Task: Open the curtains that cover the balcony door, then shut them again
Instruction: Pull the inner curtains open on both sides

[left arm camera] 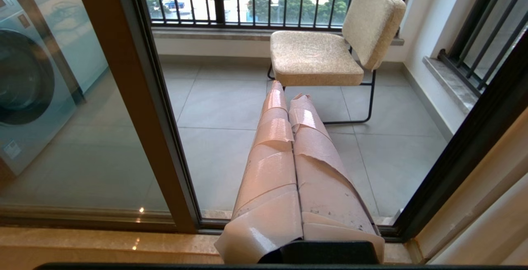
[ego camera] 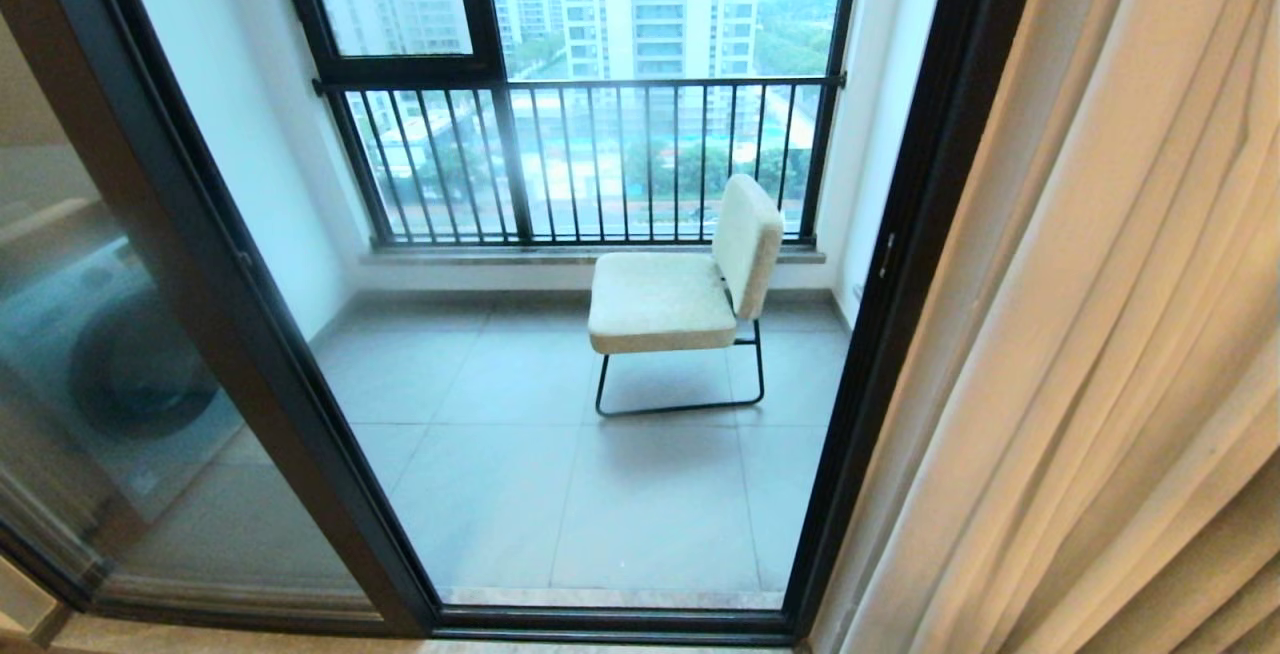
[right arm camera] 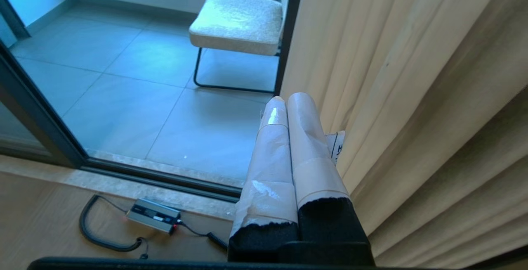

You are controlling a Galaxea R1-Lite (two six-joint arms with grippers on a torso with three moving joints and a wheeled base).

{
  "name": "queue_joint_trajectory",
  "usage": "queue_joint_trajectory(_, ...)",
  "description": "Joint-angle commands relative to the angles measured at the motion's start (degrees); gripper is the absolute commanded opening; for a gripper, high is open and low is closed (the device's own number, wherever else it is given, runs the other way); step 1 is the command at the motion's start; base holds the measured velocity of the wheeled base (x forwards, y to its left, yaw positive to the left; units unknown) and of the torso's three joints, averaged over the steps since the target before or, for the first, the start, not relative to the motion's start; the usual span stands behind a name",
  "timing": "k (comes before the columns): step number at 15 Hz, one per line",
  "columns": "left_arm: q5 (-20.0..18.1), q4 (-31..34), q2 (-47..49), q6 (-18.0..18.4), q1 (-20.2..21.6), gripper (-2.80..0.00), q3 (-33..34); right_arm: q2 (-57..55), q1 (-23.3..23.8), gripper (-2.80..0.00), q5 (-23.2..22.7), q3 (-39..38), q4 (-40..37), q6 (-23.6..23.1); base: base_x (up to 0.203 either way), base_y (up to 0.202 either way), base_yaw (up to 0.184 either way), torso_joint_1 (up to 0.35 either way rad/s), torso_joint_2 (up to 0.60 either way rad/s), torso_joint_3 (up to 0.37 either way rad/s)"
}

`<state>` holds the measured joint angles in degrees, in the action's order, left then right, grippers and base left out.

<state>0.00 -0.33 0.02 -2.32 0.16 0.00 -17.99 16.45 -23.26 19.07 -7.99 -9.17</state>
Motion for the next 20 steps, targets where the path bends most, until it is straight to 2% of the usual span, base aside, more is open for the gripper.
queue_joint_trajectory(1, 0.0, 0.0, 0.0, -0.1, 0.0, -2.80, 0.0, 1.9, -1.1, -2.80, 0.3, -2.8, 1.7, -0.3, 0.000, 0.000, 0.000, 0.000, 0.00, 0.000)
queue_joint_trajectory(3, 0.0, 0.0, 0.0, -0.1, 0.0, -2.80, 0.0, 1.8, -3.4, -2.80, 0.9, -5.9, 5.6, -0.4, 0.000, 0.000, 0.000, 0.000, 0.00, 0.000)
queue_joint_trajectory(4, 0.0, 0.0, 0.0, -0.1, 0.0, -2.80, 0.0, 1.8, -4.8, -2.80, 2.8, -8.1, 8.6, -0.4, 0.000, 0.000, 0.000, 0.000, 0.00, 0.000)
queue_joint_trajectory(6, 0.0, 0.0, 0.0, -0.1, 0.0, -2.80, 0.0, 1.8, -6.0, -2.80, 5.8, -13.1, 14.4, -0.4, 0.000, 0.000, 0.000, 0.000, 0.00, 0.000)
queue_joint_trajectory(9, 0.1, 0.0, 0.0, -0.1, 0.0, -2.80, 0.0, 1.8, -7.0, -2.80, 7.0, -19.1, 23.3, -0.2, 0.000, 0.000, 0.000, 0.000, 0.00, 0.000)
queue_joint_trajectory(11, 0.0, 0.0, 0.0, -0.1, 0.0, -2.80, 0.0, 1.7, -9.3, -2.80, 7.3, -19.1, 20.0, -0.1, 0.000, 0.000, 0.000, 0.000, 0.00, 0.000)
queue_joint_trajectory(13, 0.0, 0.0, 0.0, -0.1, 0.0, -2.80, 0.0, 1.7, -9.4, -2.80, 8.5, -19.1, 18.5, -0.1, 0.000, 0.000, 0.000, 0.000, 0.00, 0.000)
queue_joint_trajectory(17, 0.0, 0.0, 0.0, -0.1, 0.0, -2.80, 0.0, 1.7, -9.8, -2.80, 14.0, -19.1, 17.3, 0.1, 0.000, 0.000, 0.000, 0.000, 0.00, 0.000)
queue_joint_trajectory(20, 0.1, 0.0, 0.0, -0.1, 0.0, -2.80, 0.0, 2.6, -16.0, -2.80, 17.5, -19.1, 17.2, 0.2, 0.000, 0.000, 0.000, 0.000, 0.00, 0.000)
